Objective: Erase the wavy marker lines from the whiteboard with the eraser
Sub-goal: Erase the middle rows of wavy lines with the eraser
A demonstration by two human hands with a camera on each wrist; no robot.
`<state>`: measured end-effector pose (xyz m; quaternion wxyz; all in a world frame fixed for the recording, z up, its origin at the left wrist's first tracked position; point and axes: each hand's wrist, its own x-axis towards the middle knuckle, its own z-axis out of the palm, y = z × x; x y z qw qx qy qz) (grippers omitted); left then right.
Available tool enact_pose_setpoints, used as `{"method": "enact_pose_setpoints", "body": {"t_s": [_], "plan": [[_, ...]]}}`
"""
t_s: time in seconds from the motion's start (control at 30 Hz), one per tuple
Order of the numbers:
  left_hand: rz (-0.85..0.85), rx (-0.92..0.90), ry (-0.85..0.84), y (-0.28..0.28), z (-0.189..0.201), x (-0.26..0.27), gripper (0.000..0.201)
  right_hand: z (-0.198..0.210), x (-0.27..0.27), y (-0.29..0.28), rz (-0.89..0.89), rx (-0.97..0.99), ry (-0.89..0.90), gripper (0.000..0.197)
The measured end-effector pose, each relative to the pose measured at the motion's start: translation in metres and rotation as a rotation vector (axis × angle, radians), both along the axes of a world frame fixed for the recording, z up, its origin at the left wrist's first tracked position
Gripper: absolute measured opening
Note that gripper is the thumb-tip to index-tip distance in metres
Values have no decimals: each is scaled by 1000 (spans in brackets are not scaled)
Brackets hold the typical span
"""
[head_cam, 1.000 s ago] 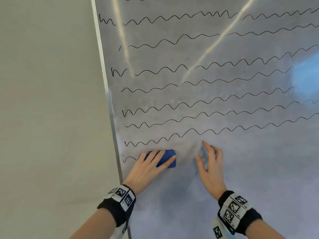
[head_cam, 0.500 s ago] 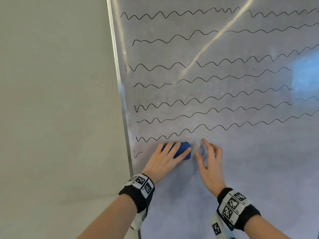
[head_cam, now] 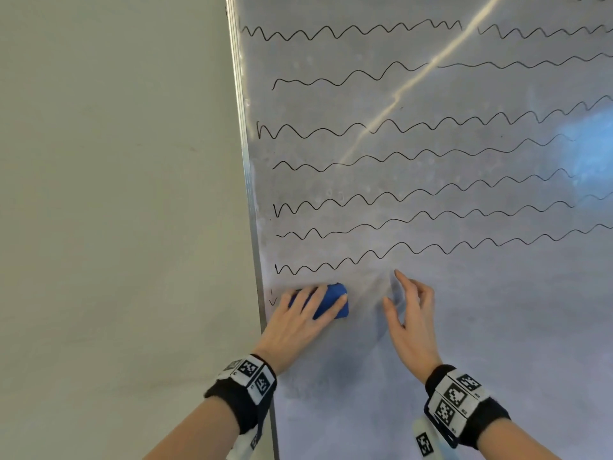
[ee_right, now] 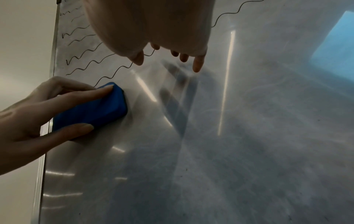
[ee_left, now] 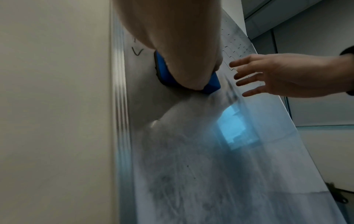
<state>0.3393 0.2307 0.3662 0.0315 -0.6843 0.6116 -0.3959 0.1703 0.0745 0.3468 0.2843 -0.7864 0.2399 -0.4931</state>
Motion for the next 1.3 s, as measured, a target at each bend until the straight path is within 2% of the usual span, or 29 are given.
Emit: {"method": "enact_pose_setpoints", "body": {"t_s": [0.13,0.23,0.37,0.5,0.6,0.77,0.93,1.07,1.13,1.23,1.3], "plan": [[-69,64,-73,15,-4,15,79,0,13,5,13,-6,-4,55],[-10,40,-50,33,1,30,83,4,19,11,18,-15,-23,55],[41,-53,24,24,5,24,82,5,19,12,8,-18,-33,54],[-46,20,6,31,-20,20,79,0,14,13,4,-9,-12,54],[-103,56,-55,35,-17,24,78,1,11,13,4,-4,-5,53],[-15,-51,16,27,-3,27,79,6,13,13,-1,2,-4,53],[-104,59,-17,29,-24,22,79,4,12,16,1,-2,-1,53],[-60,7,-34,19,-5,25,74,10,8,11,-20,-5,0,54],[-54,-16,-12,16,-9,22,76,11,6,10,-22,1,3,54],[-154,45,-62,20,-16,20,78,10,4,11,-21,1,6,54],[-190,50,-114,22,-8,25,72,11,3,10,-24,-3,8,54]]}}
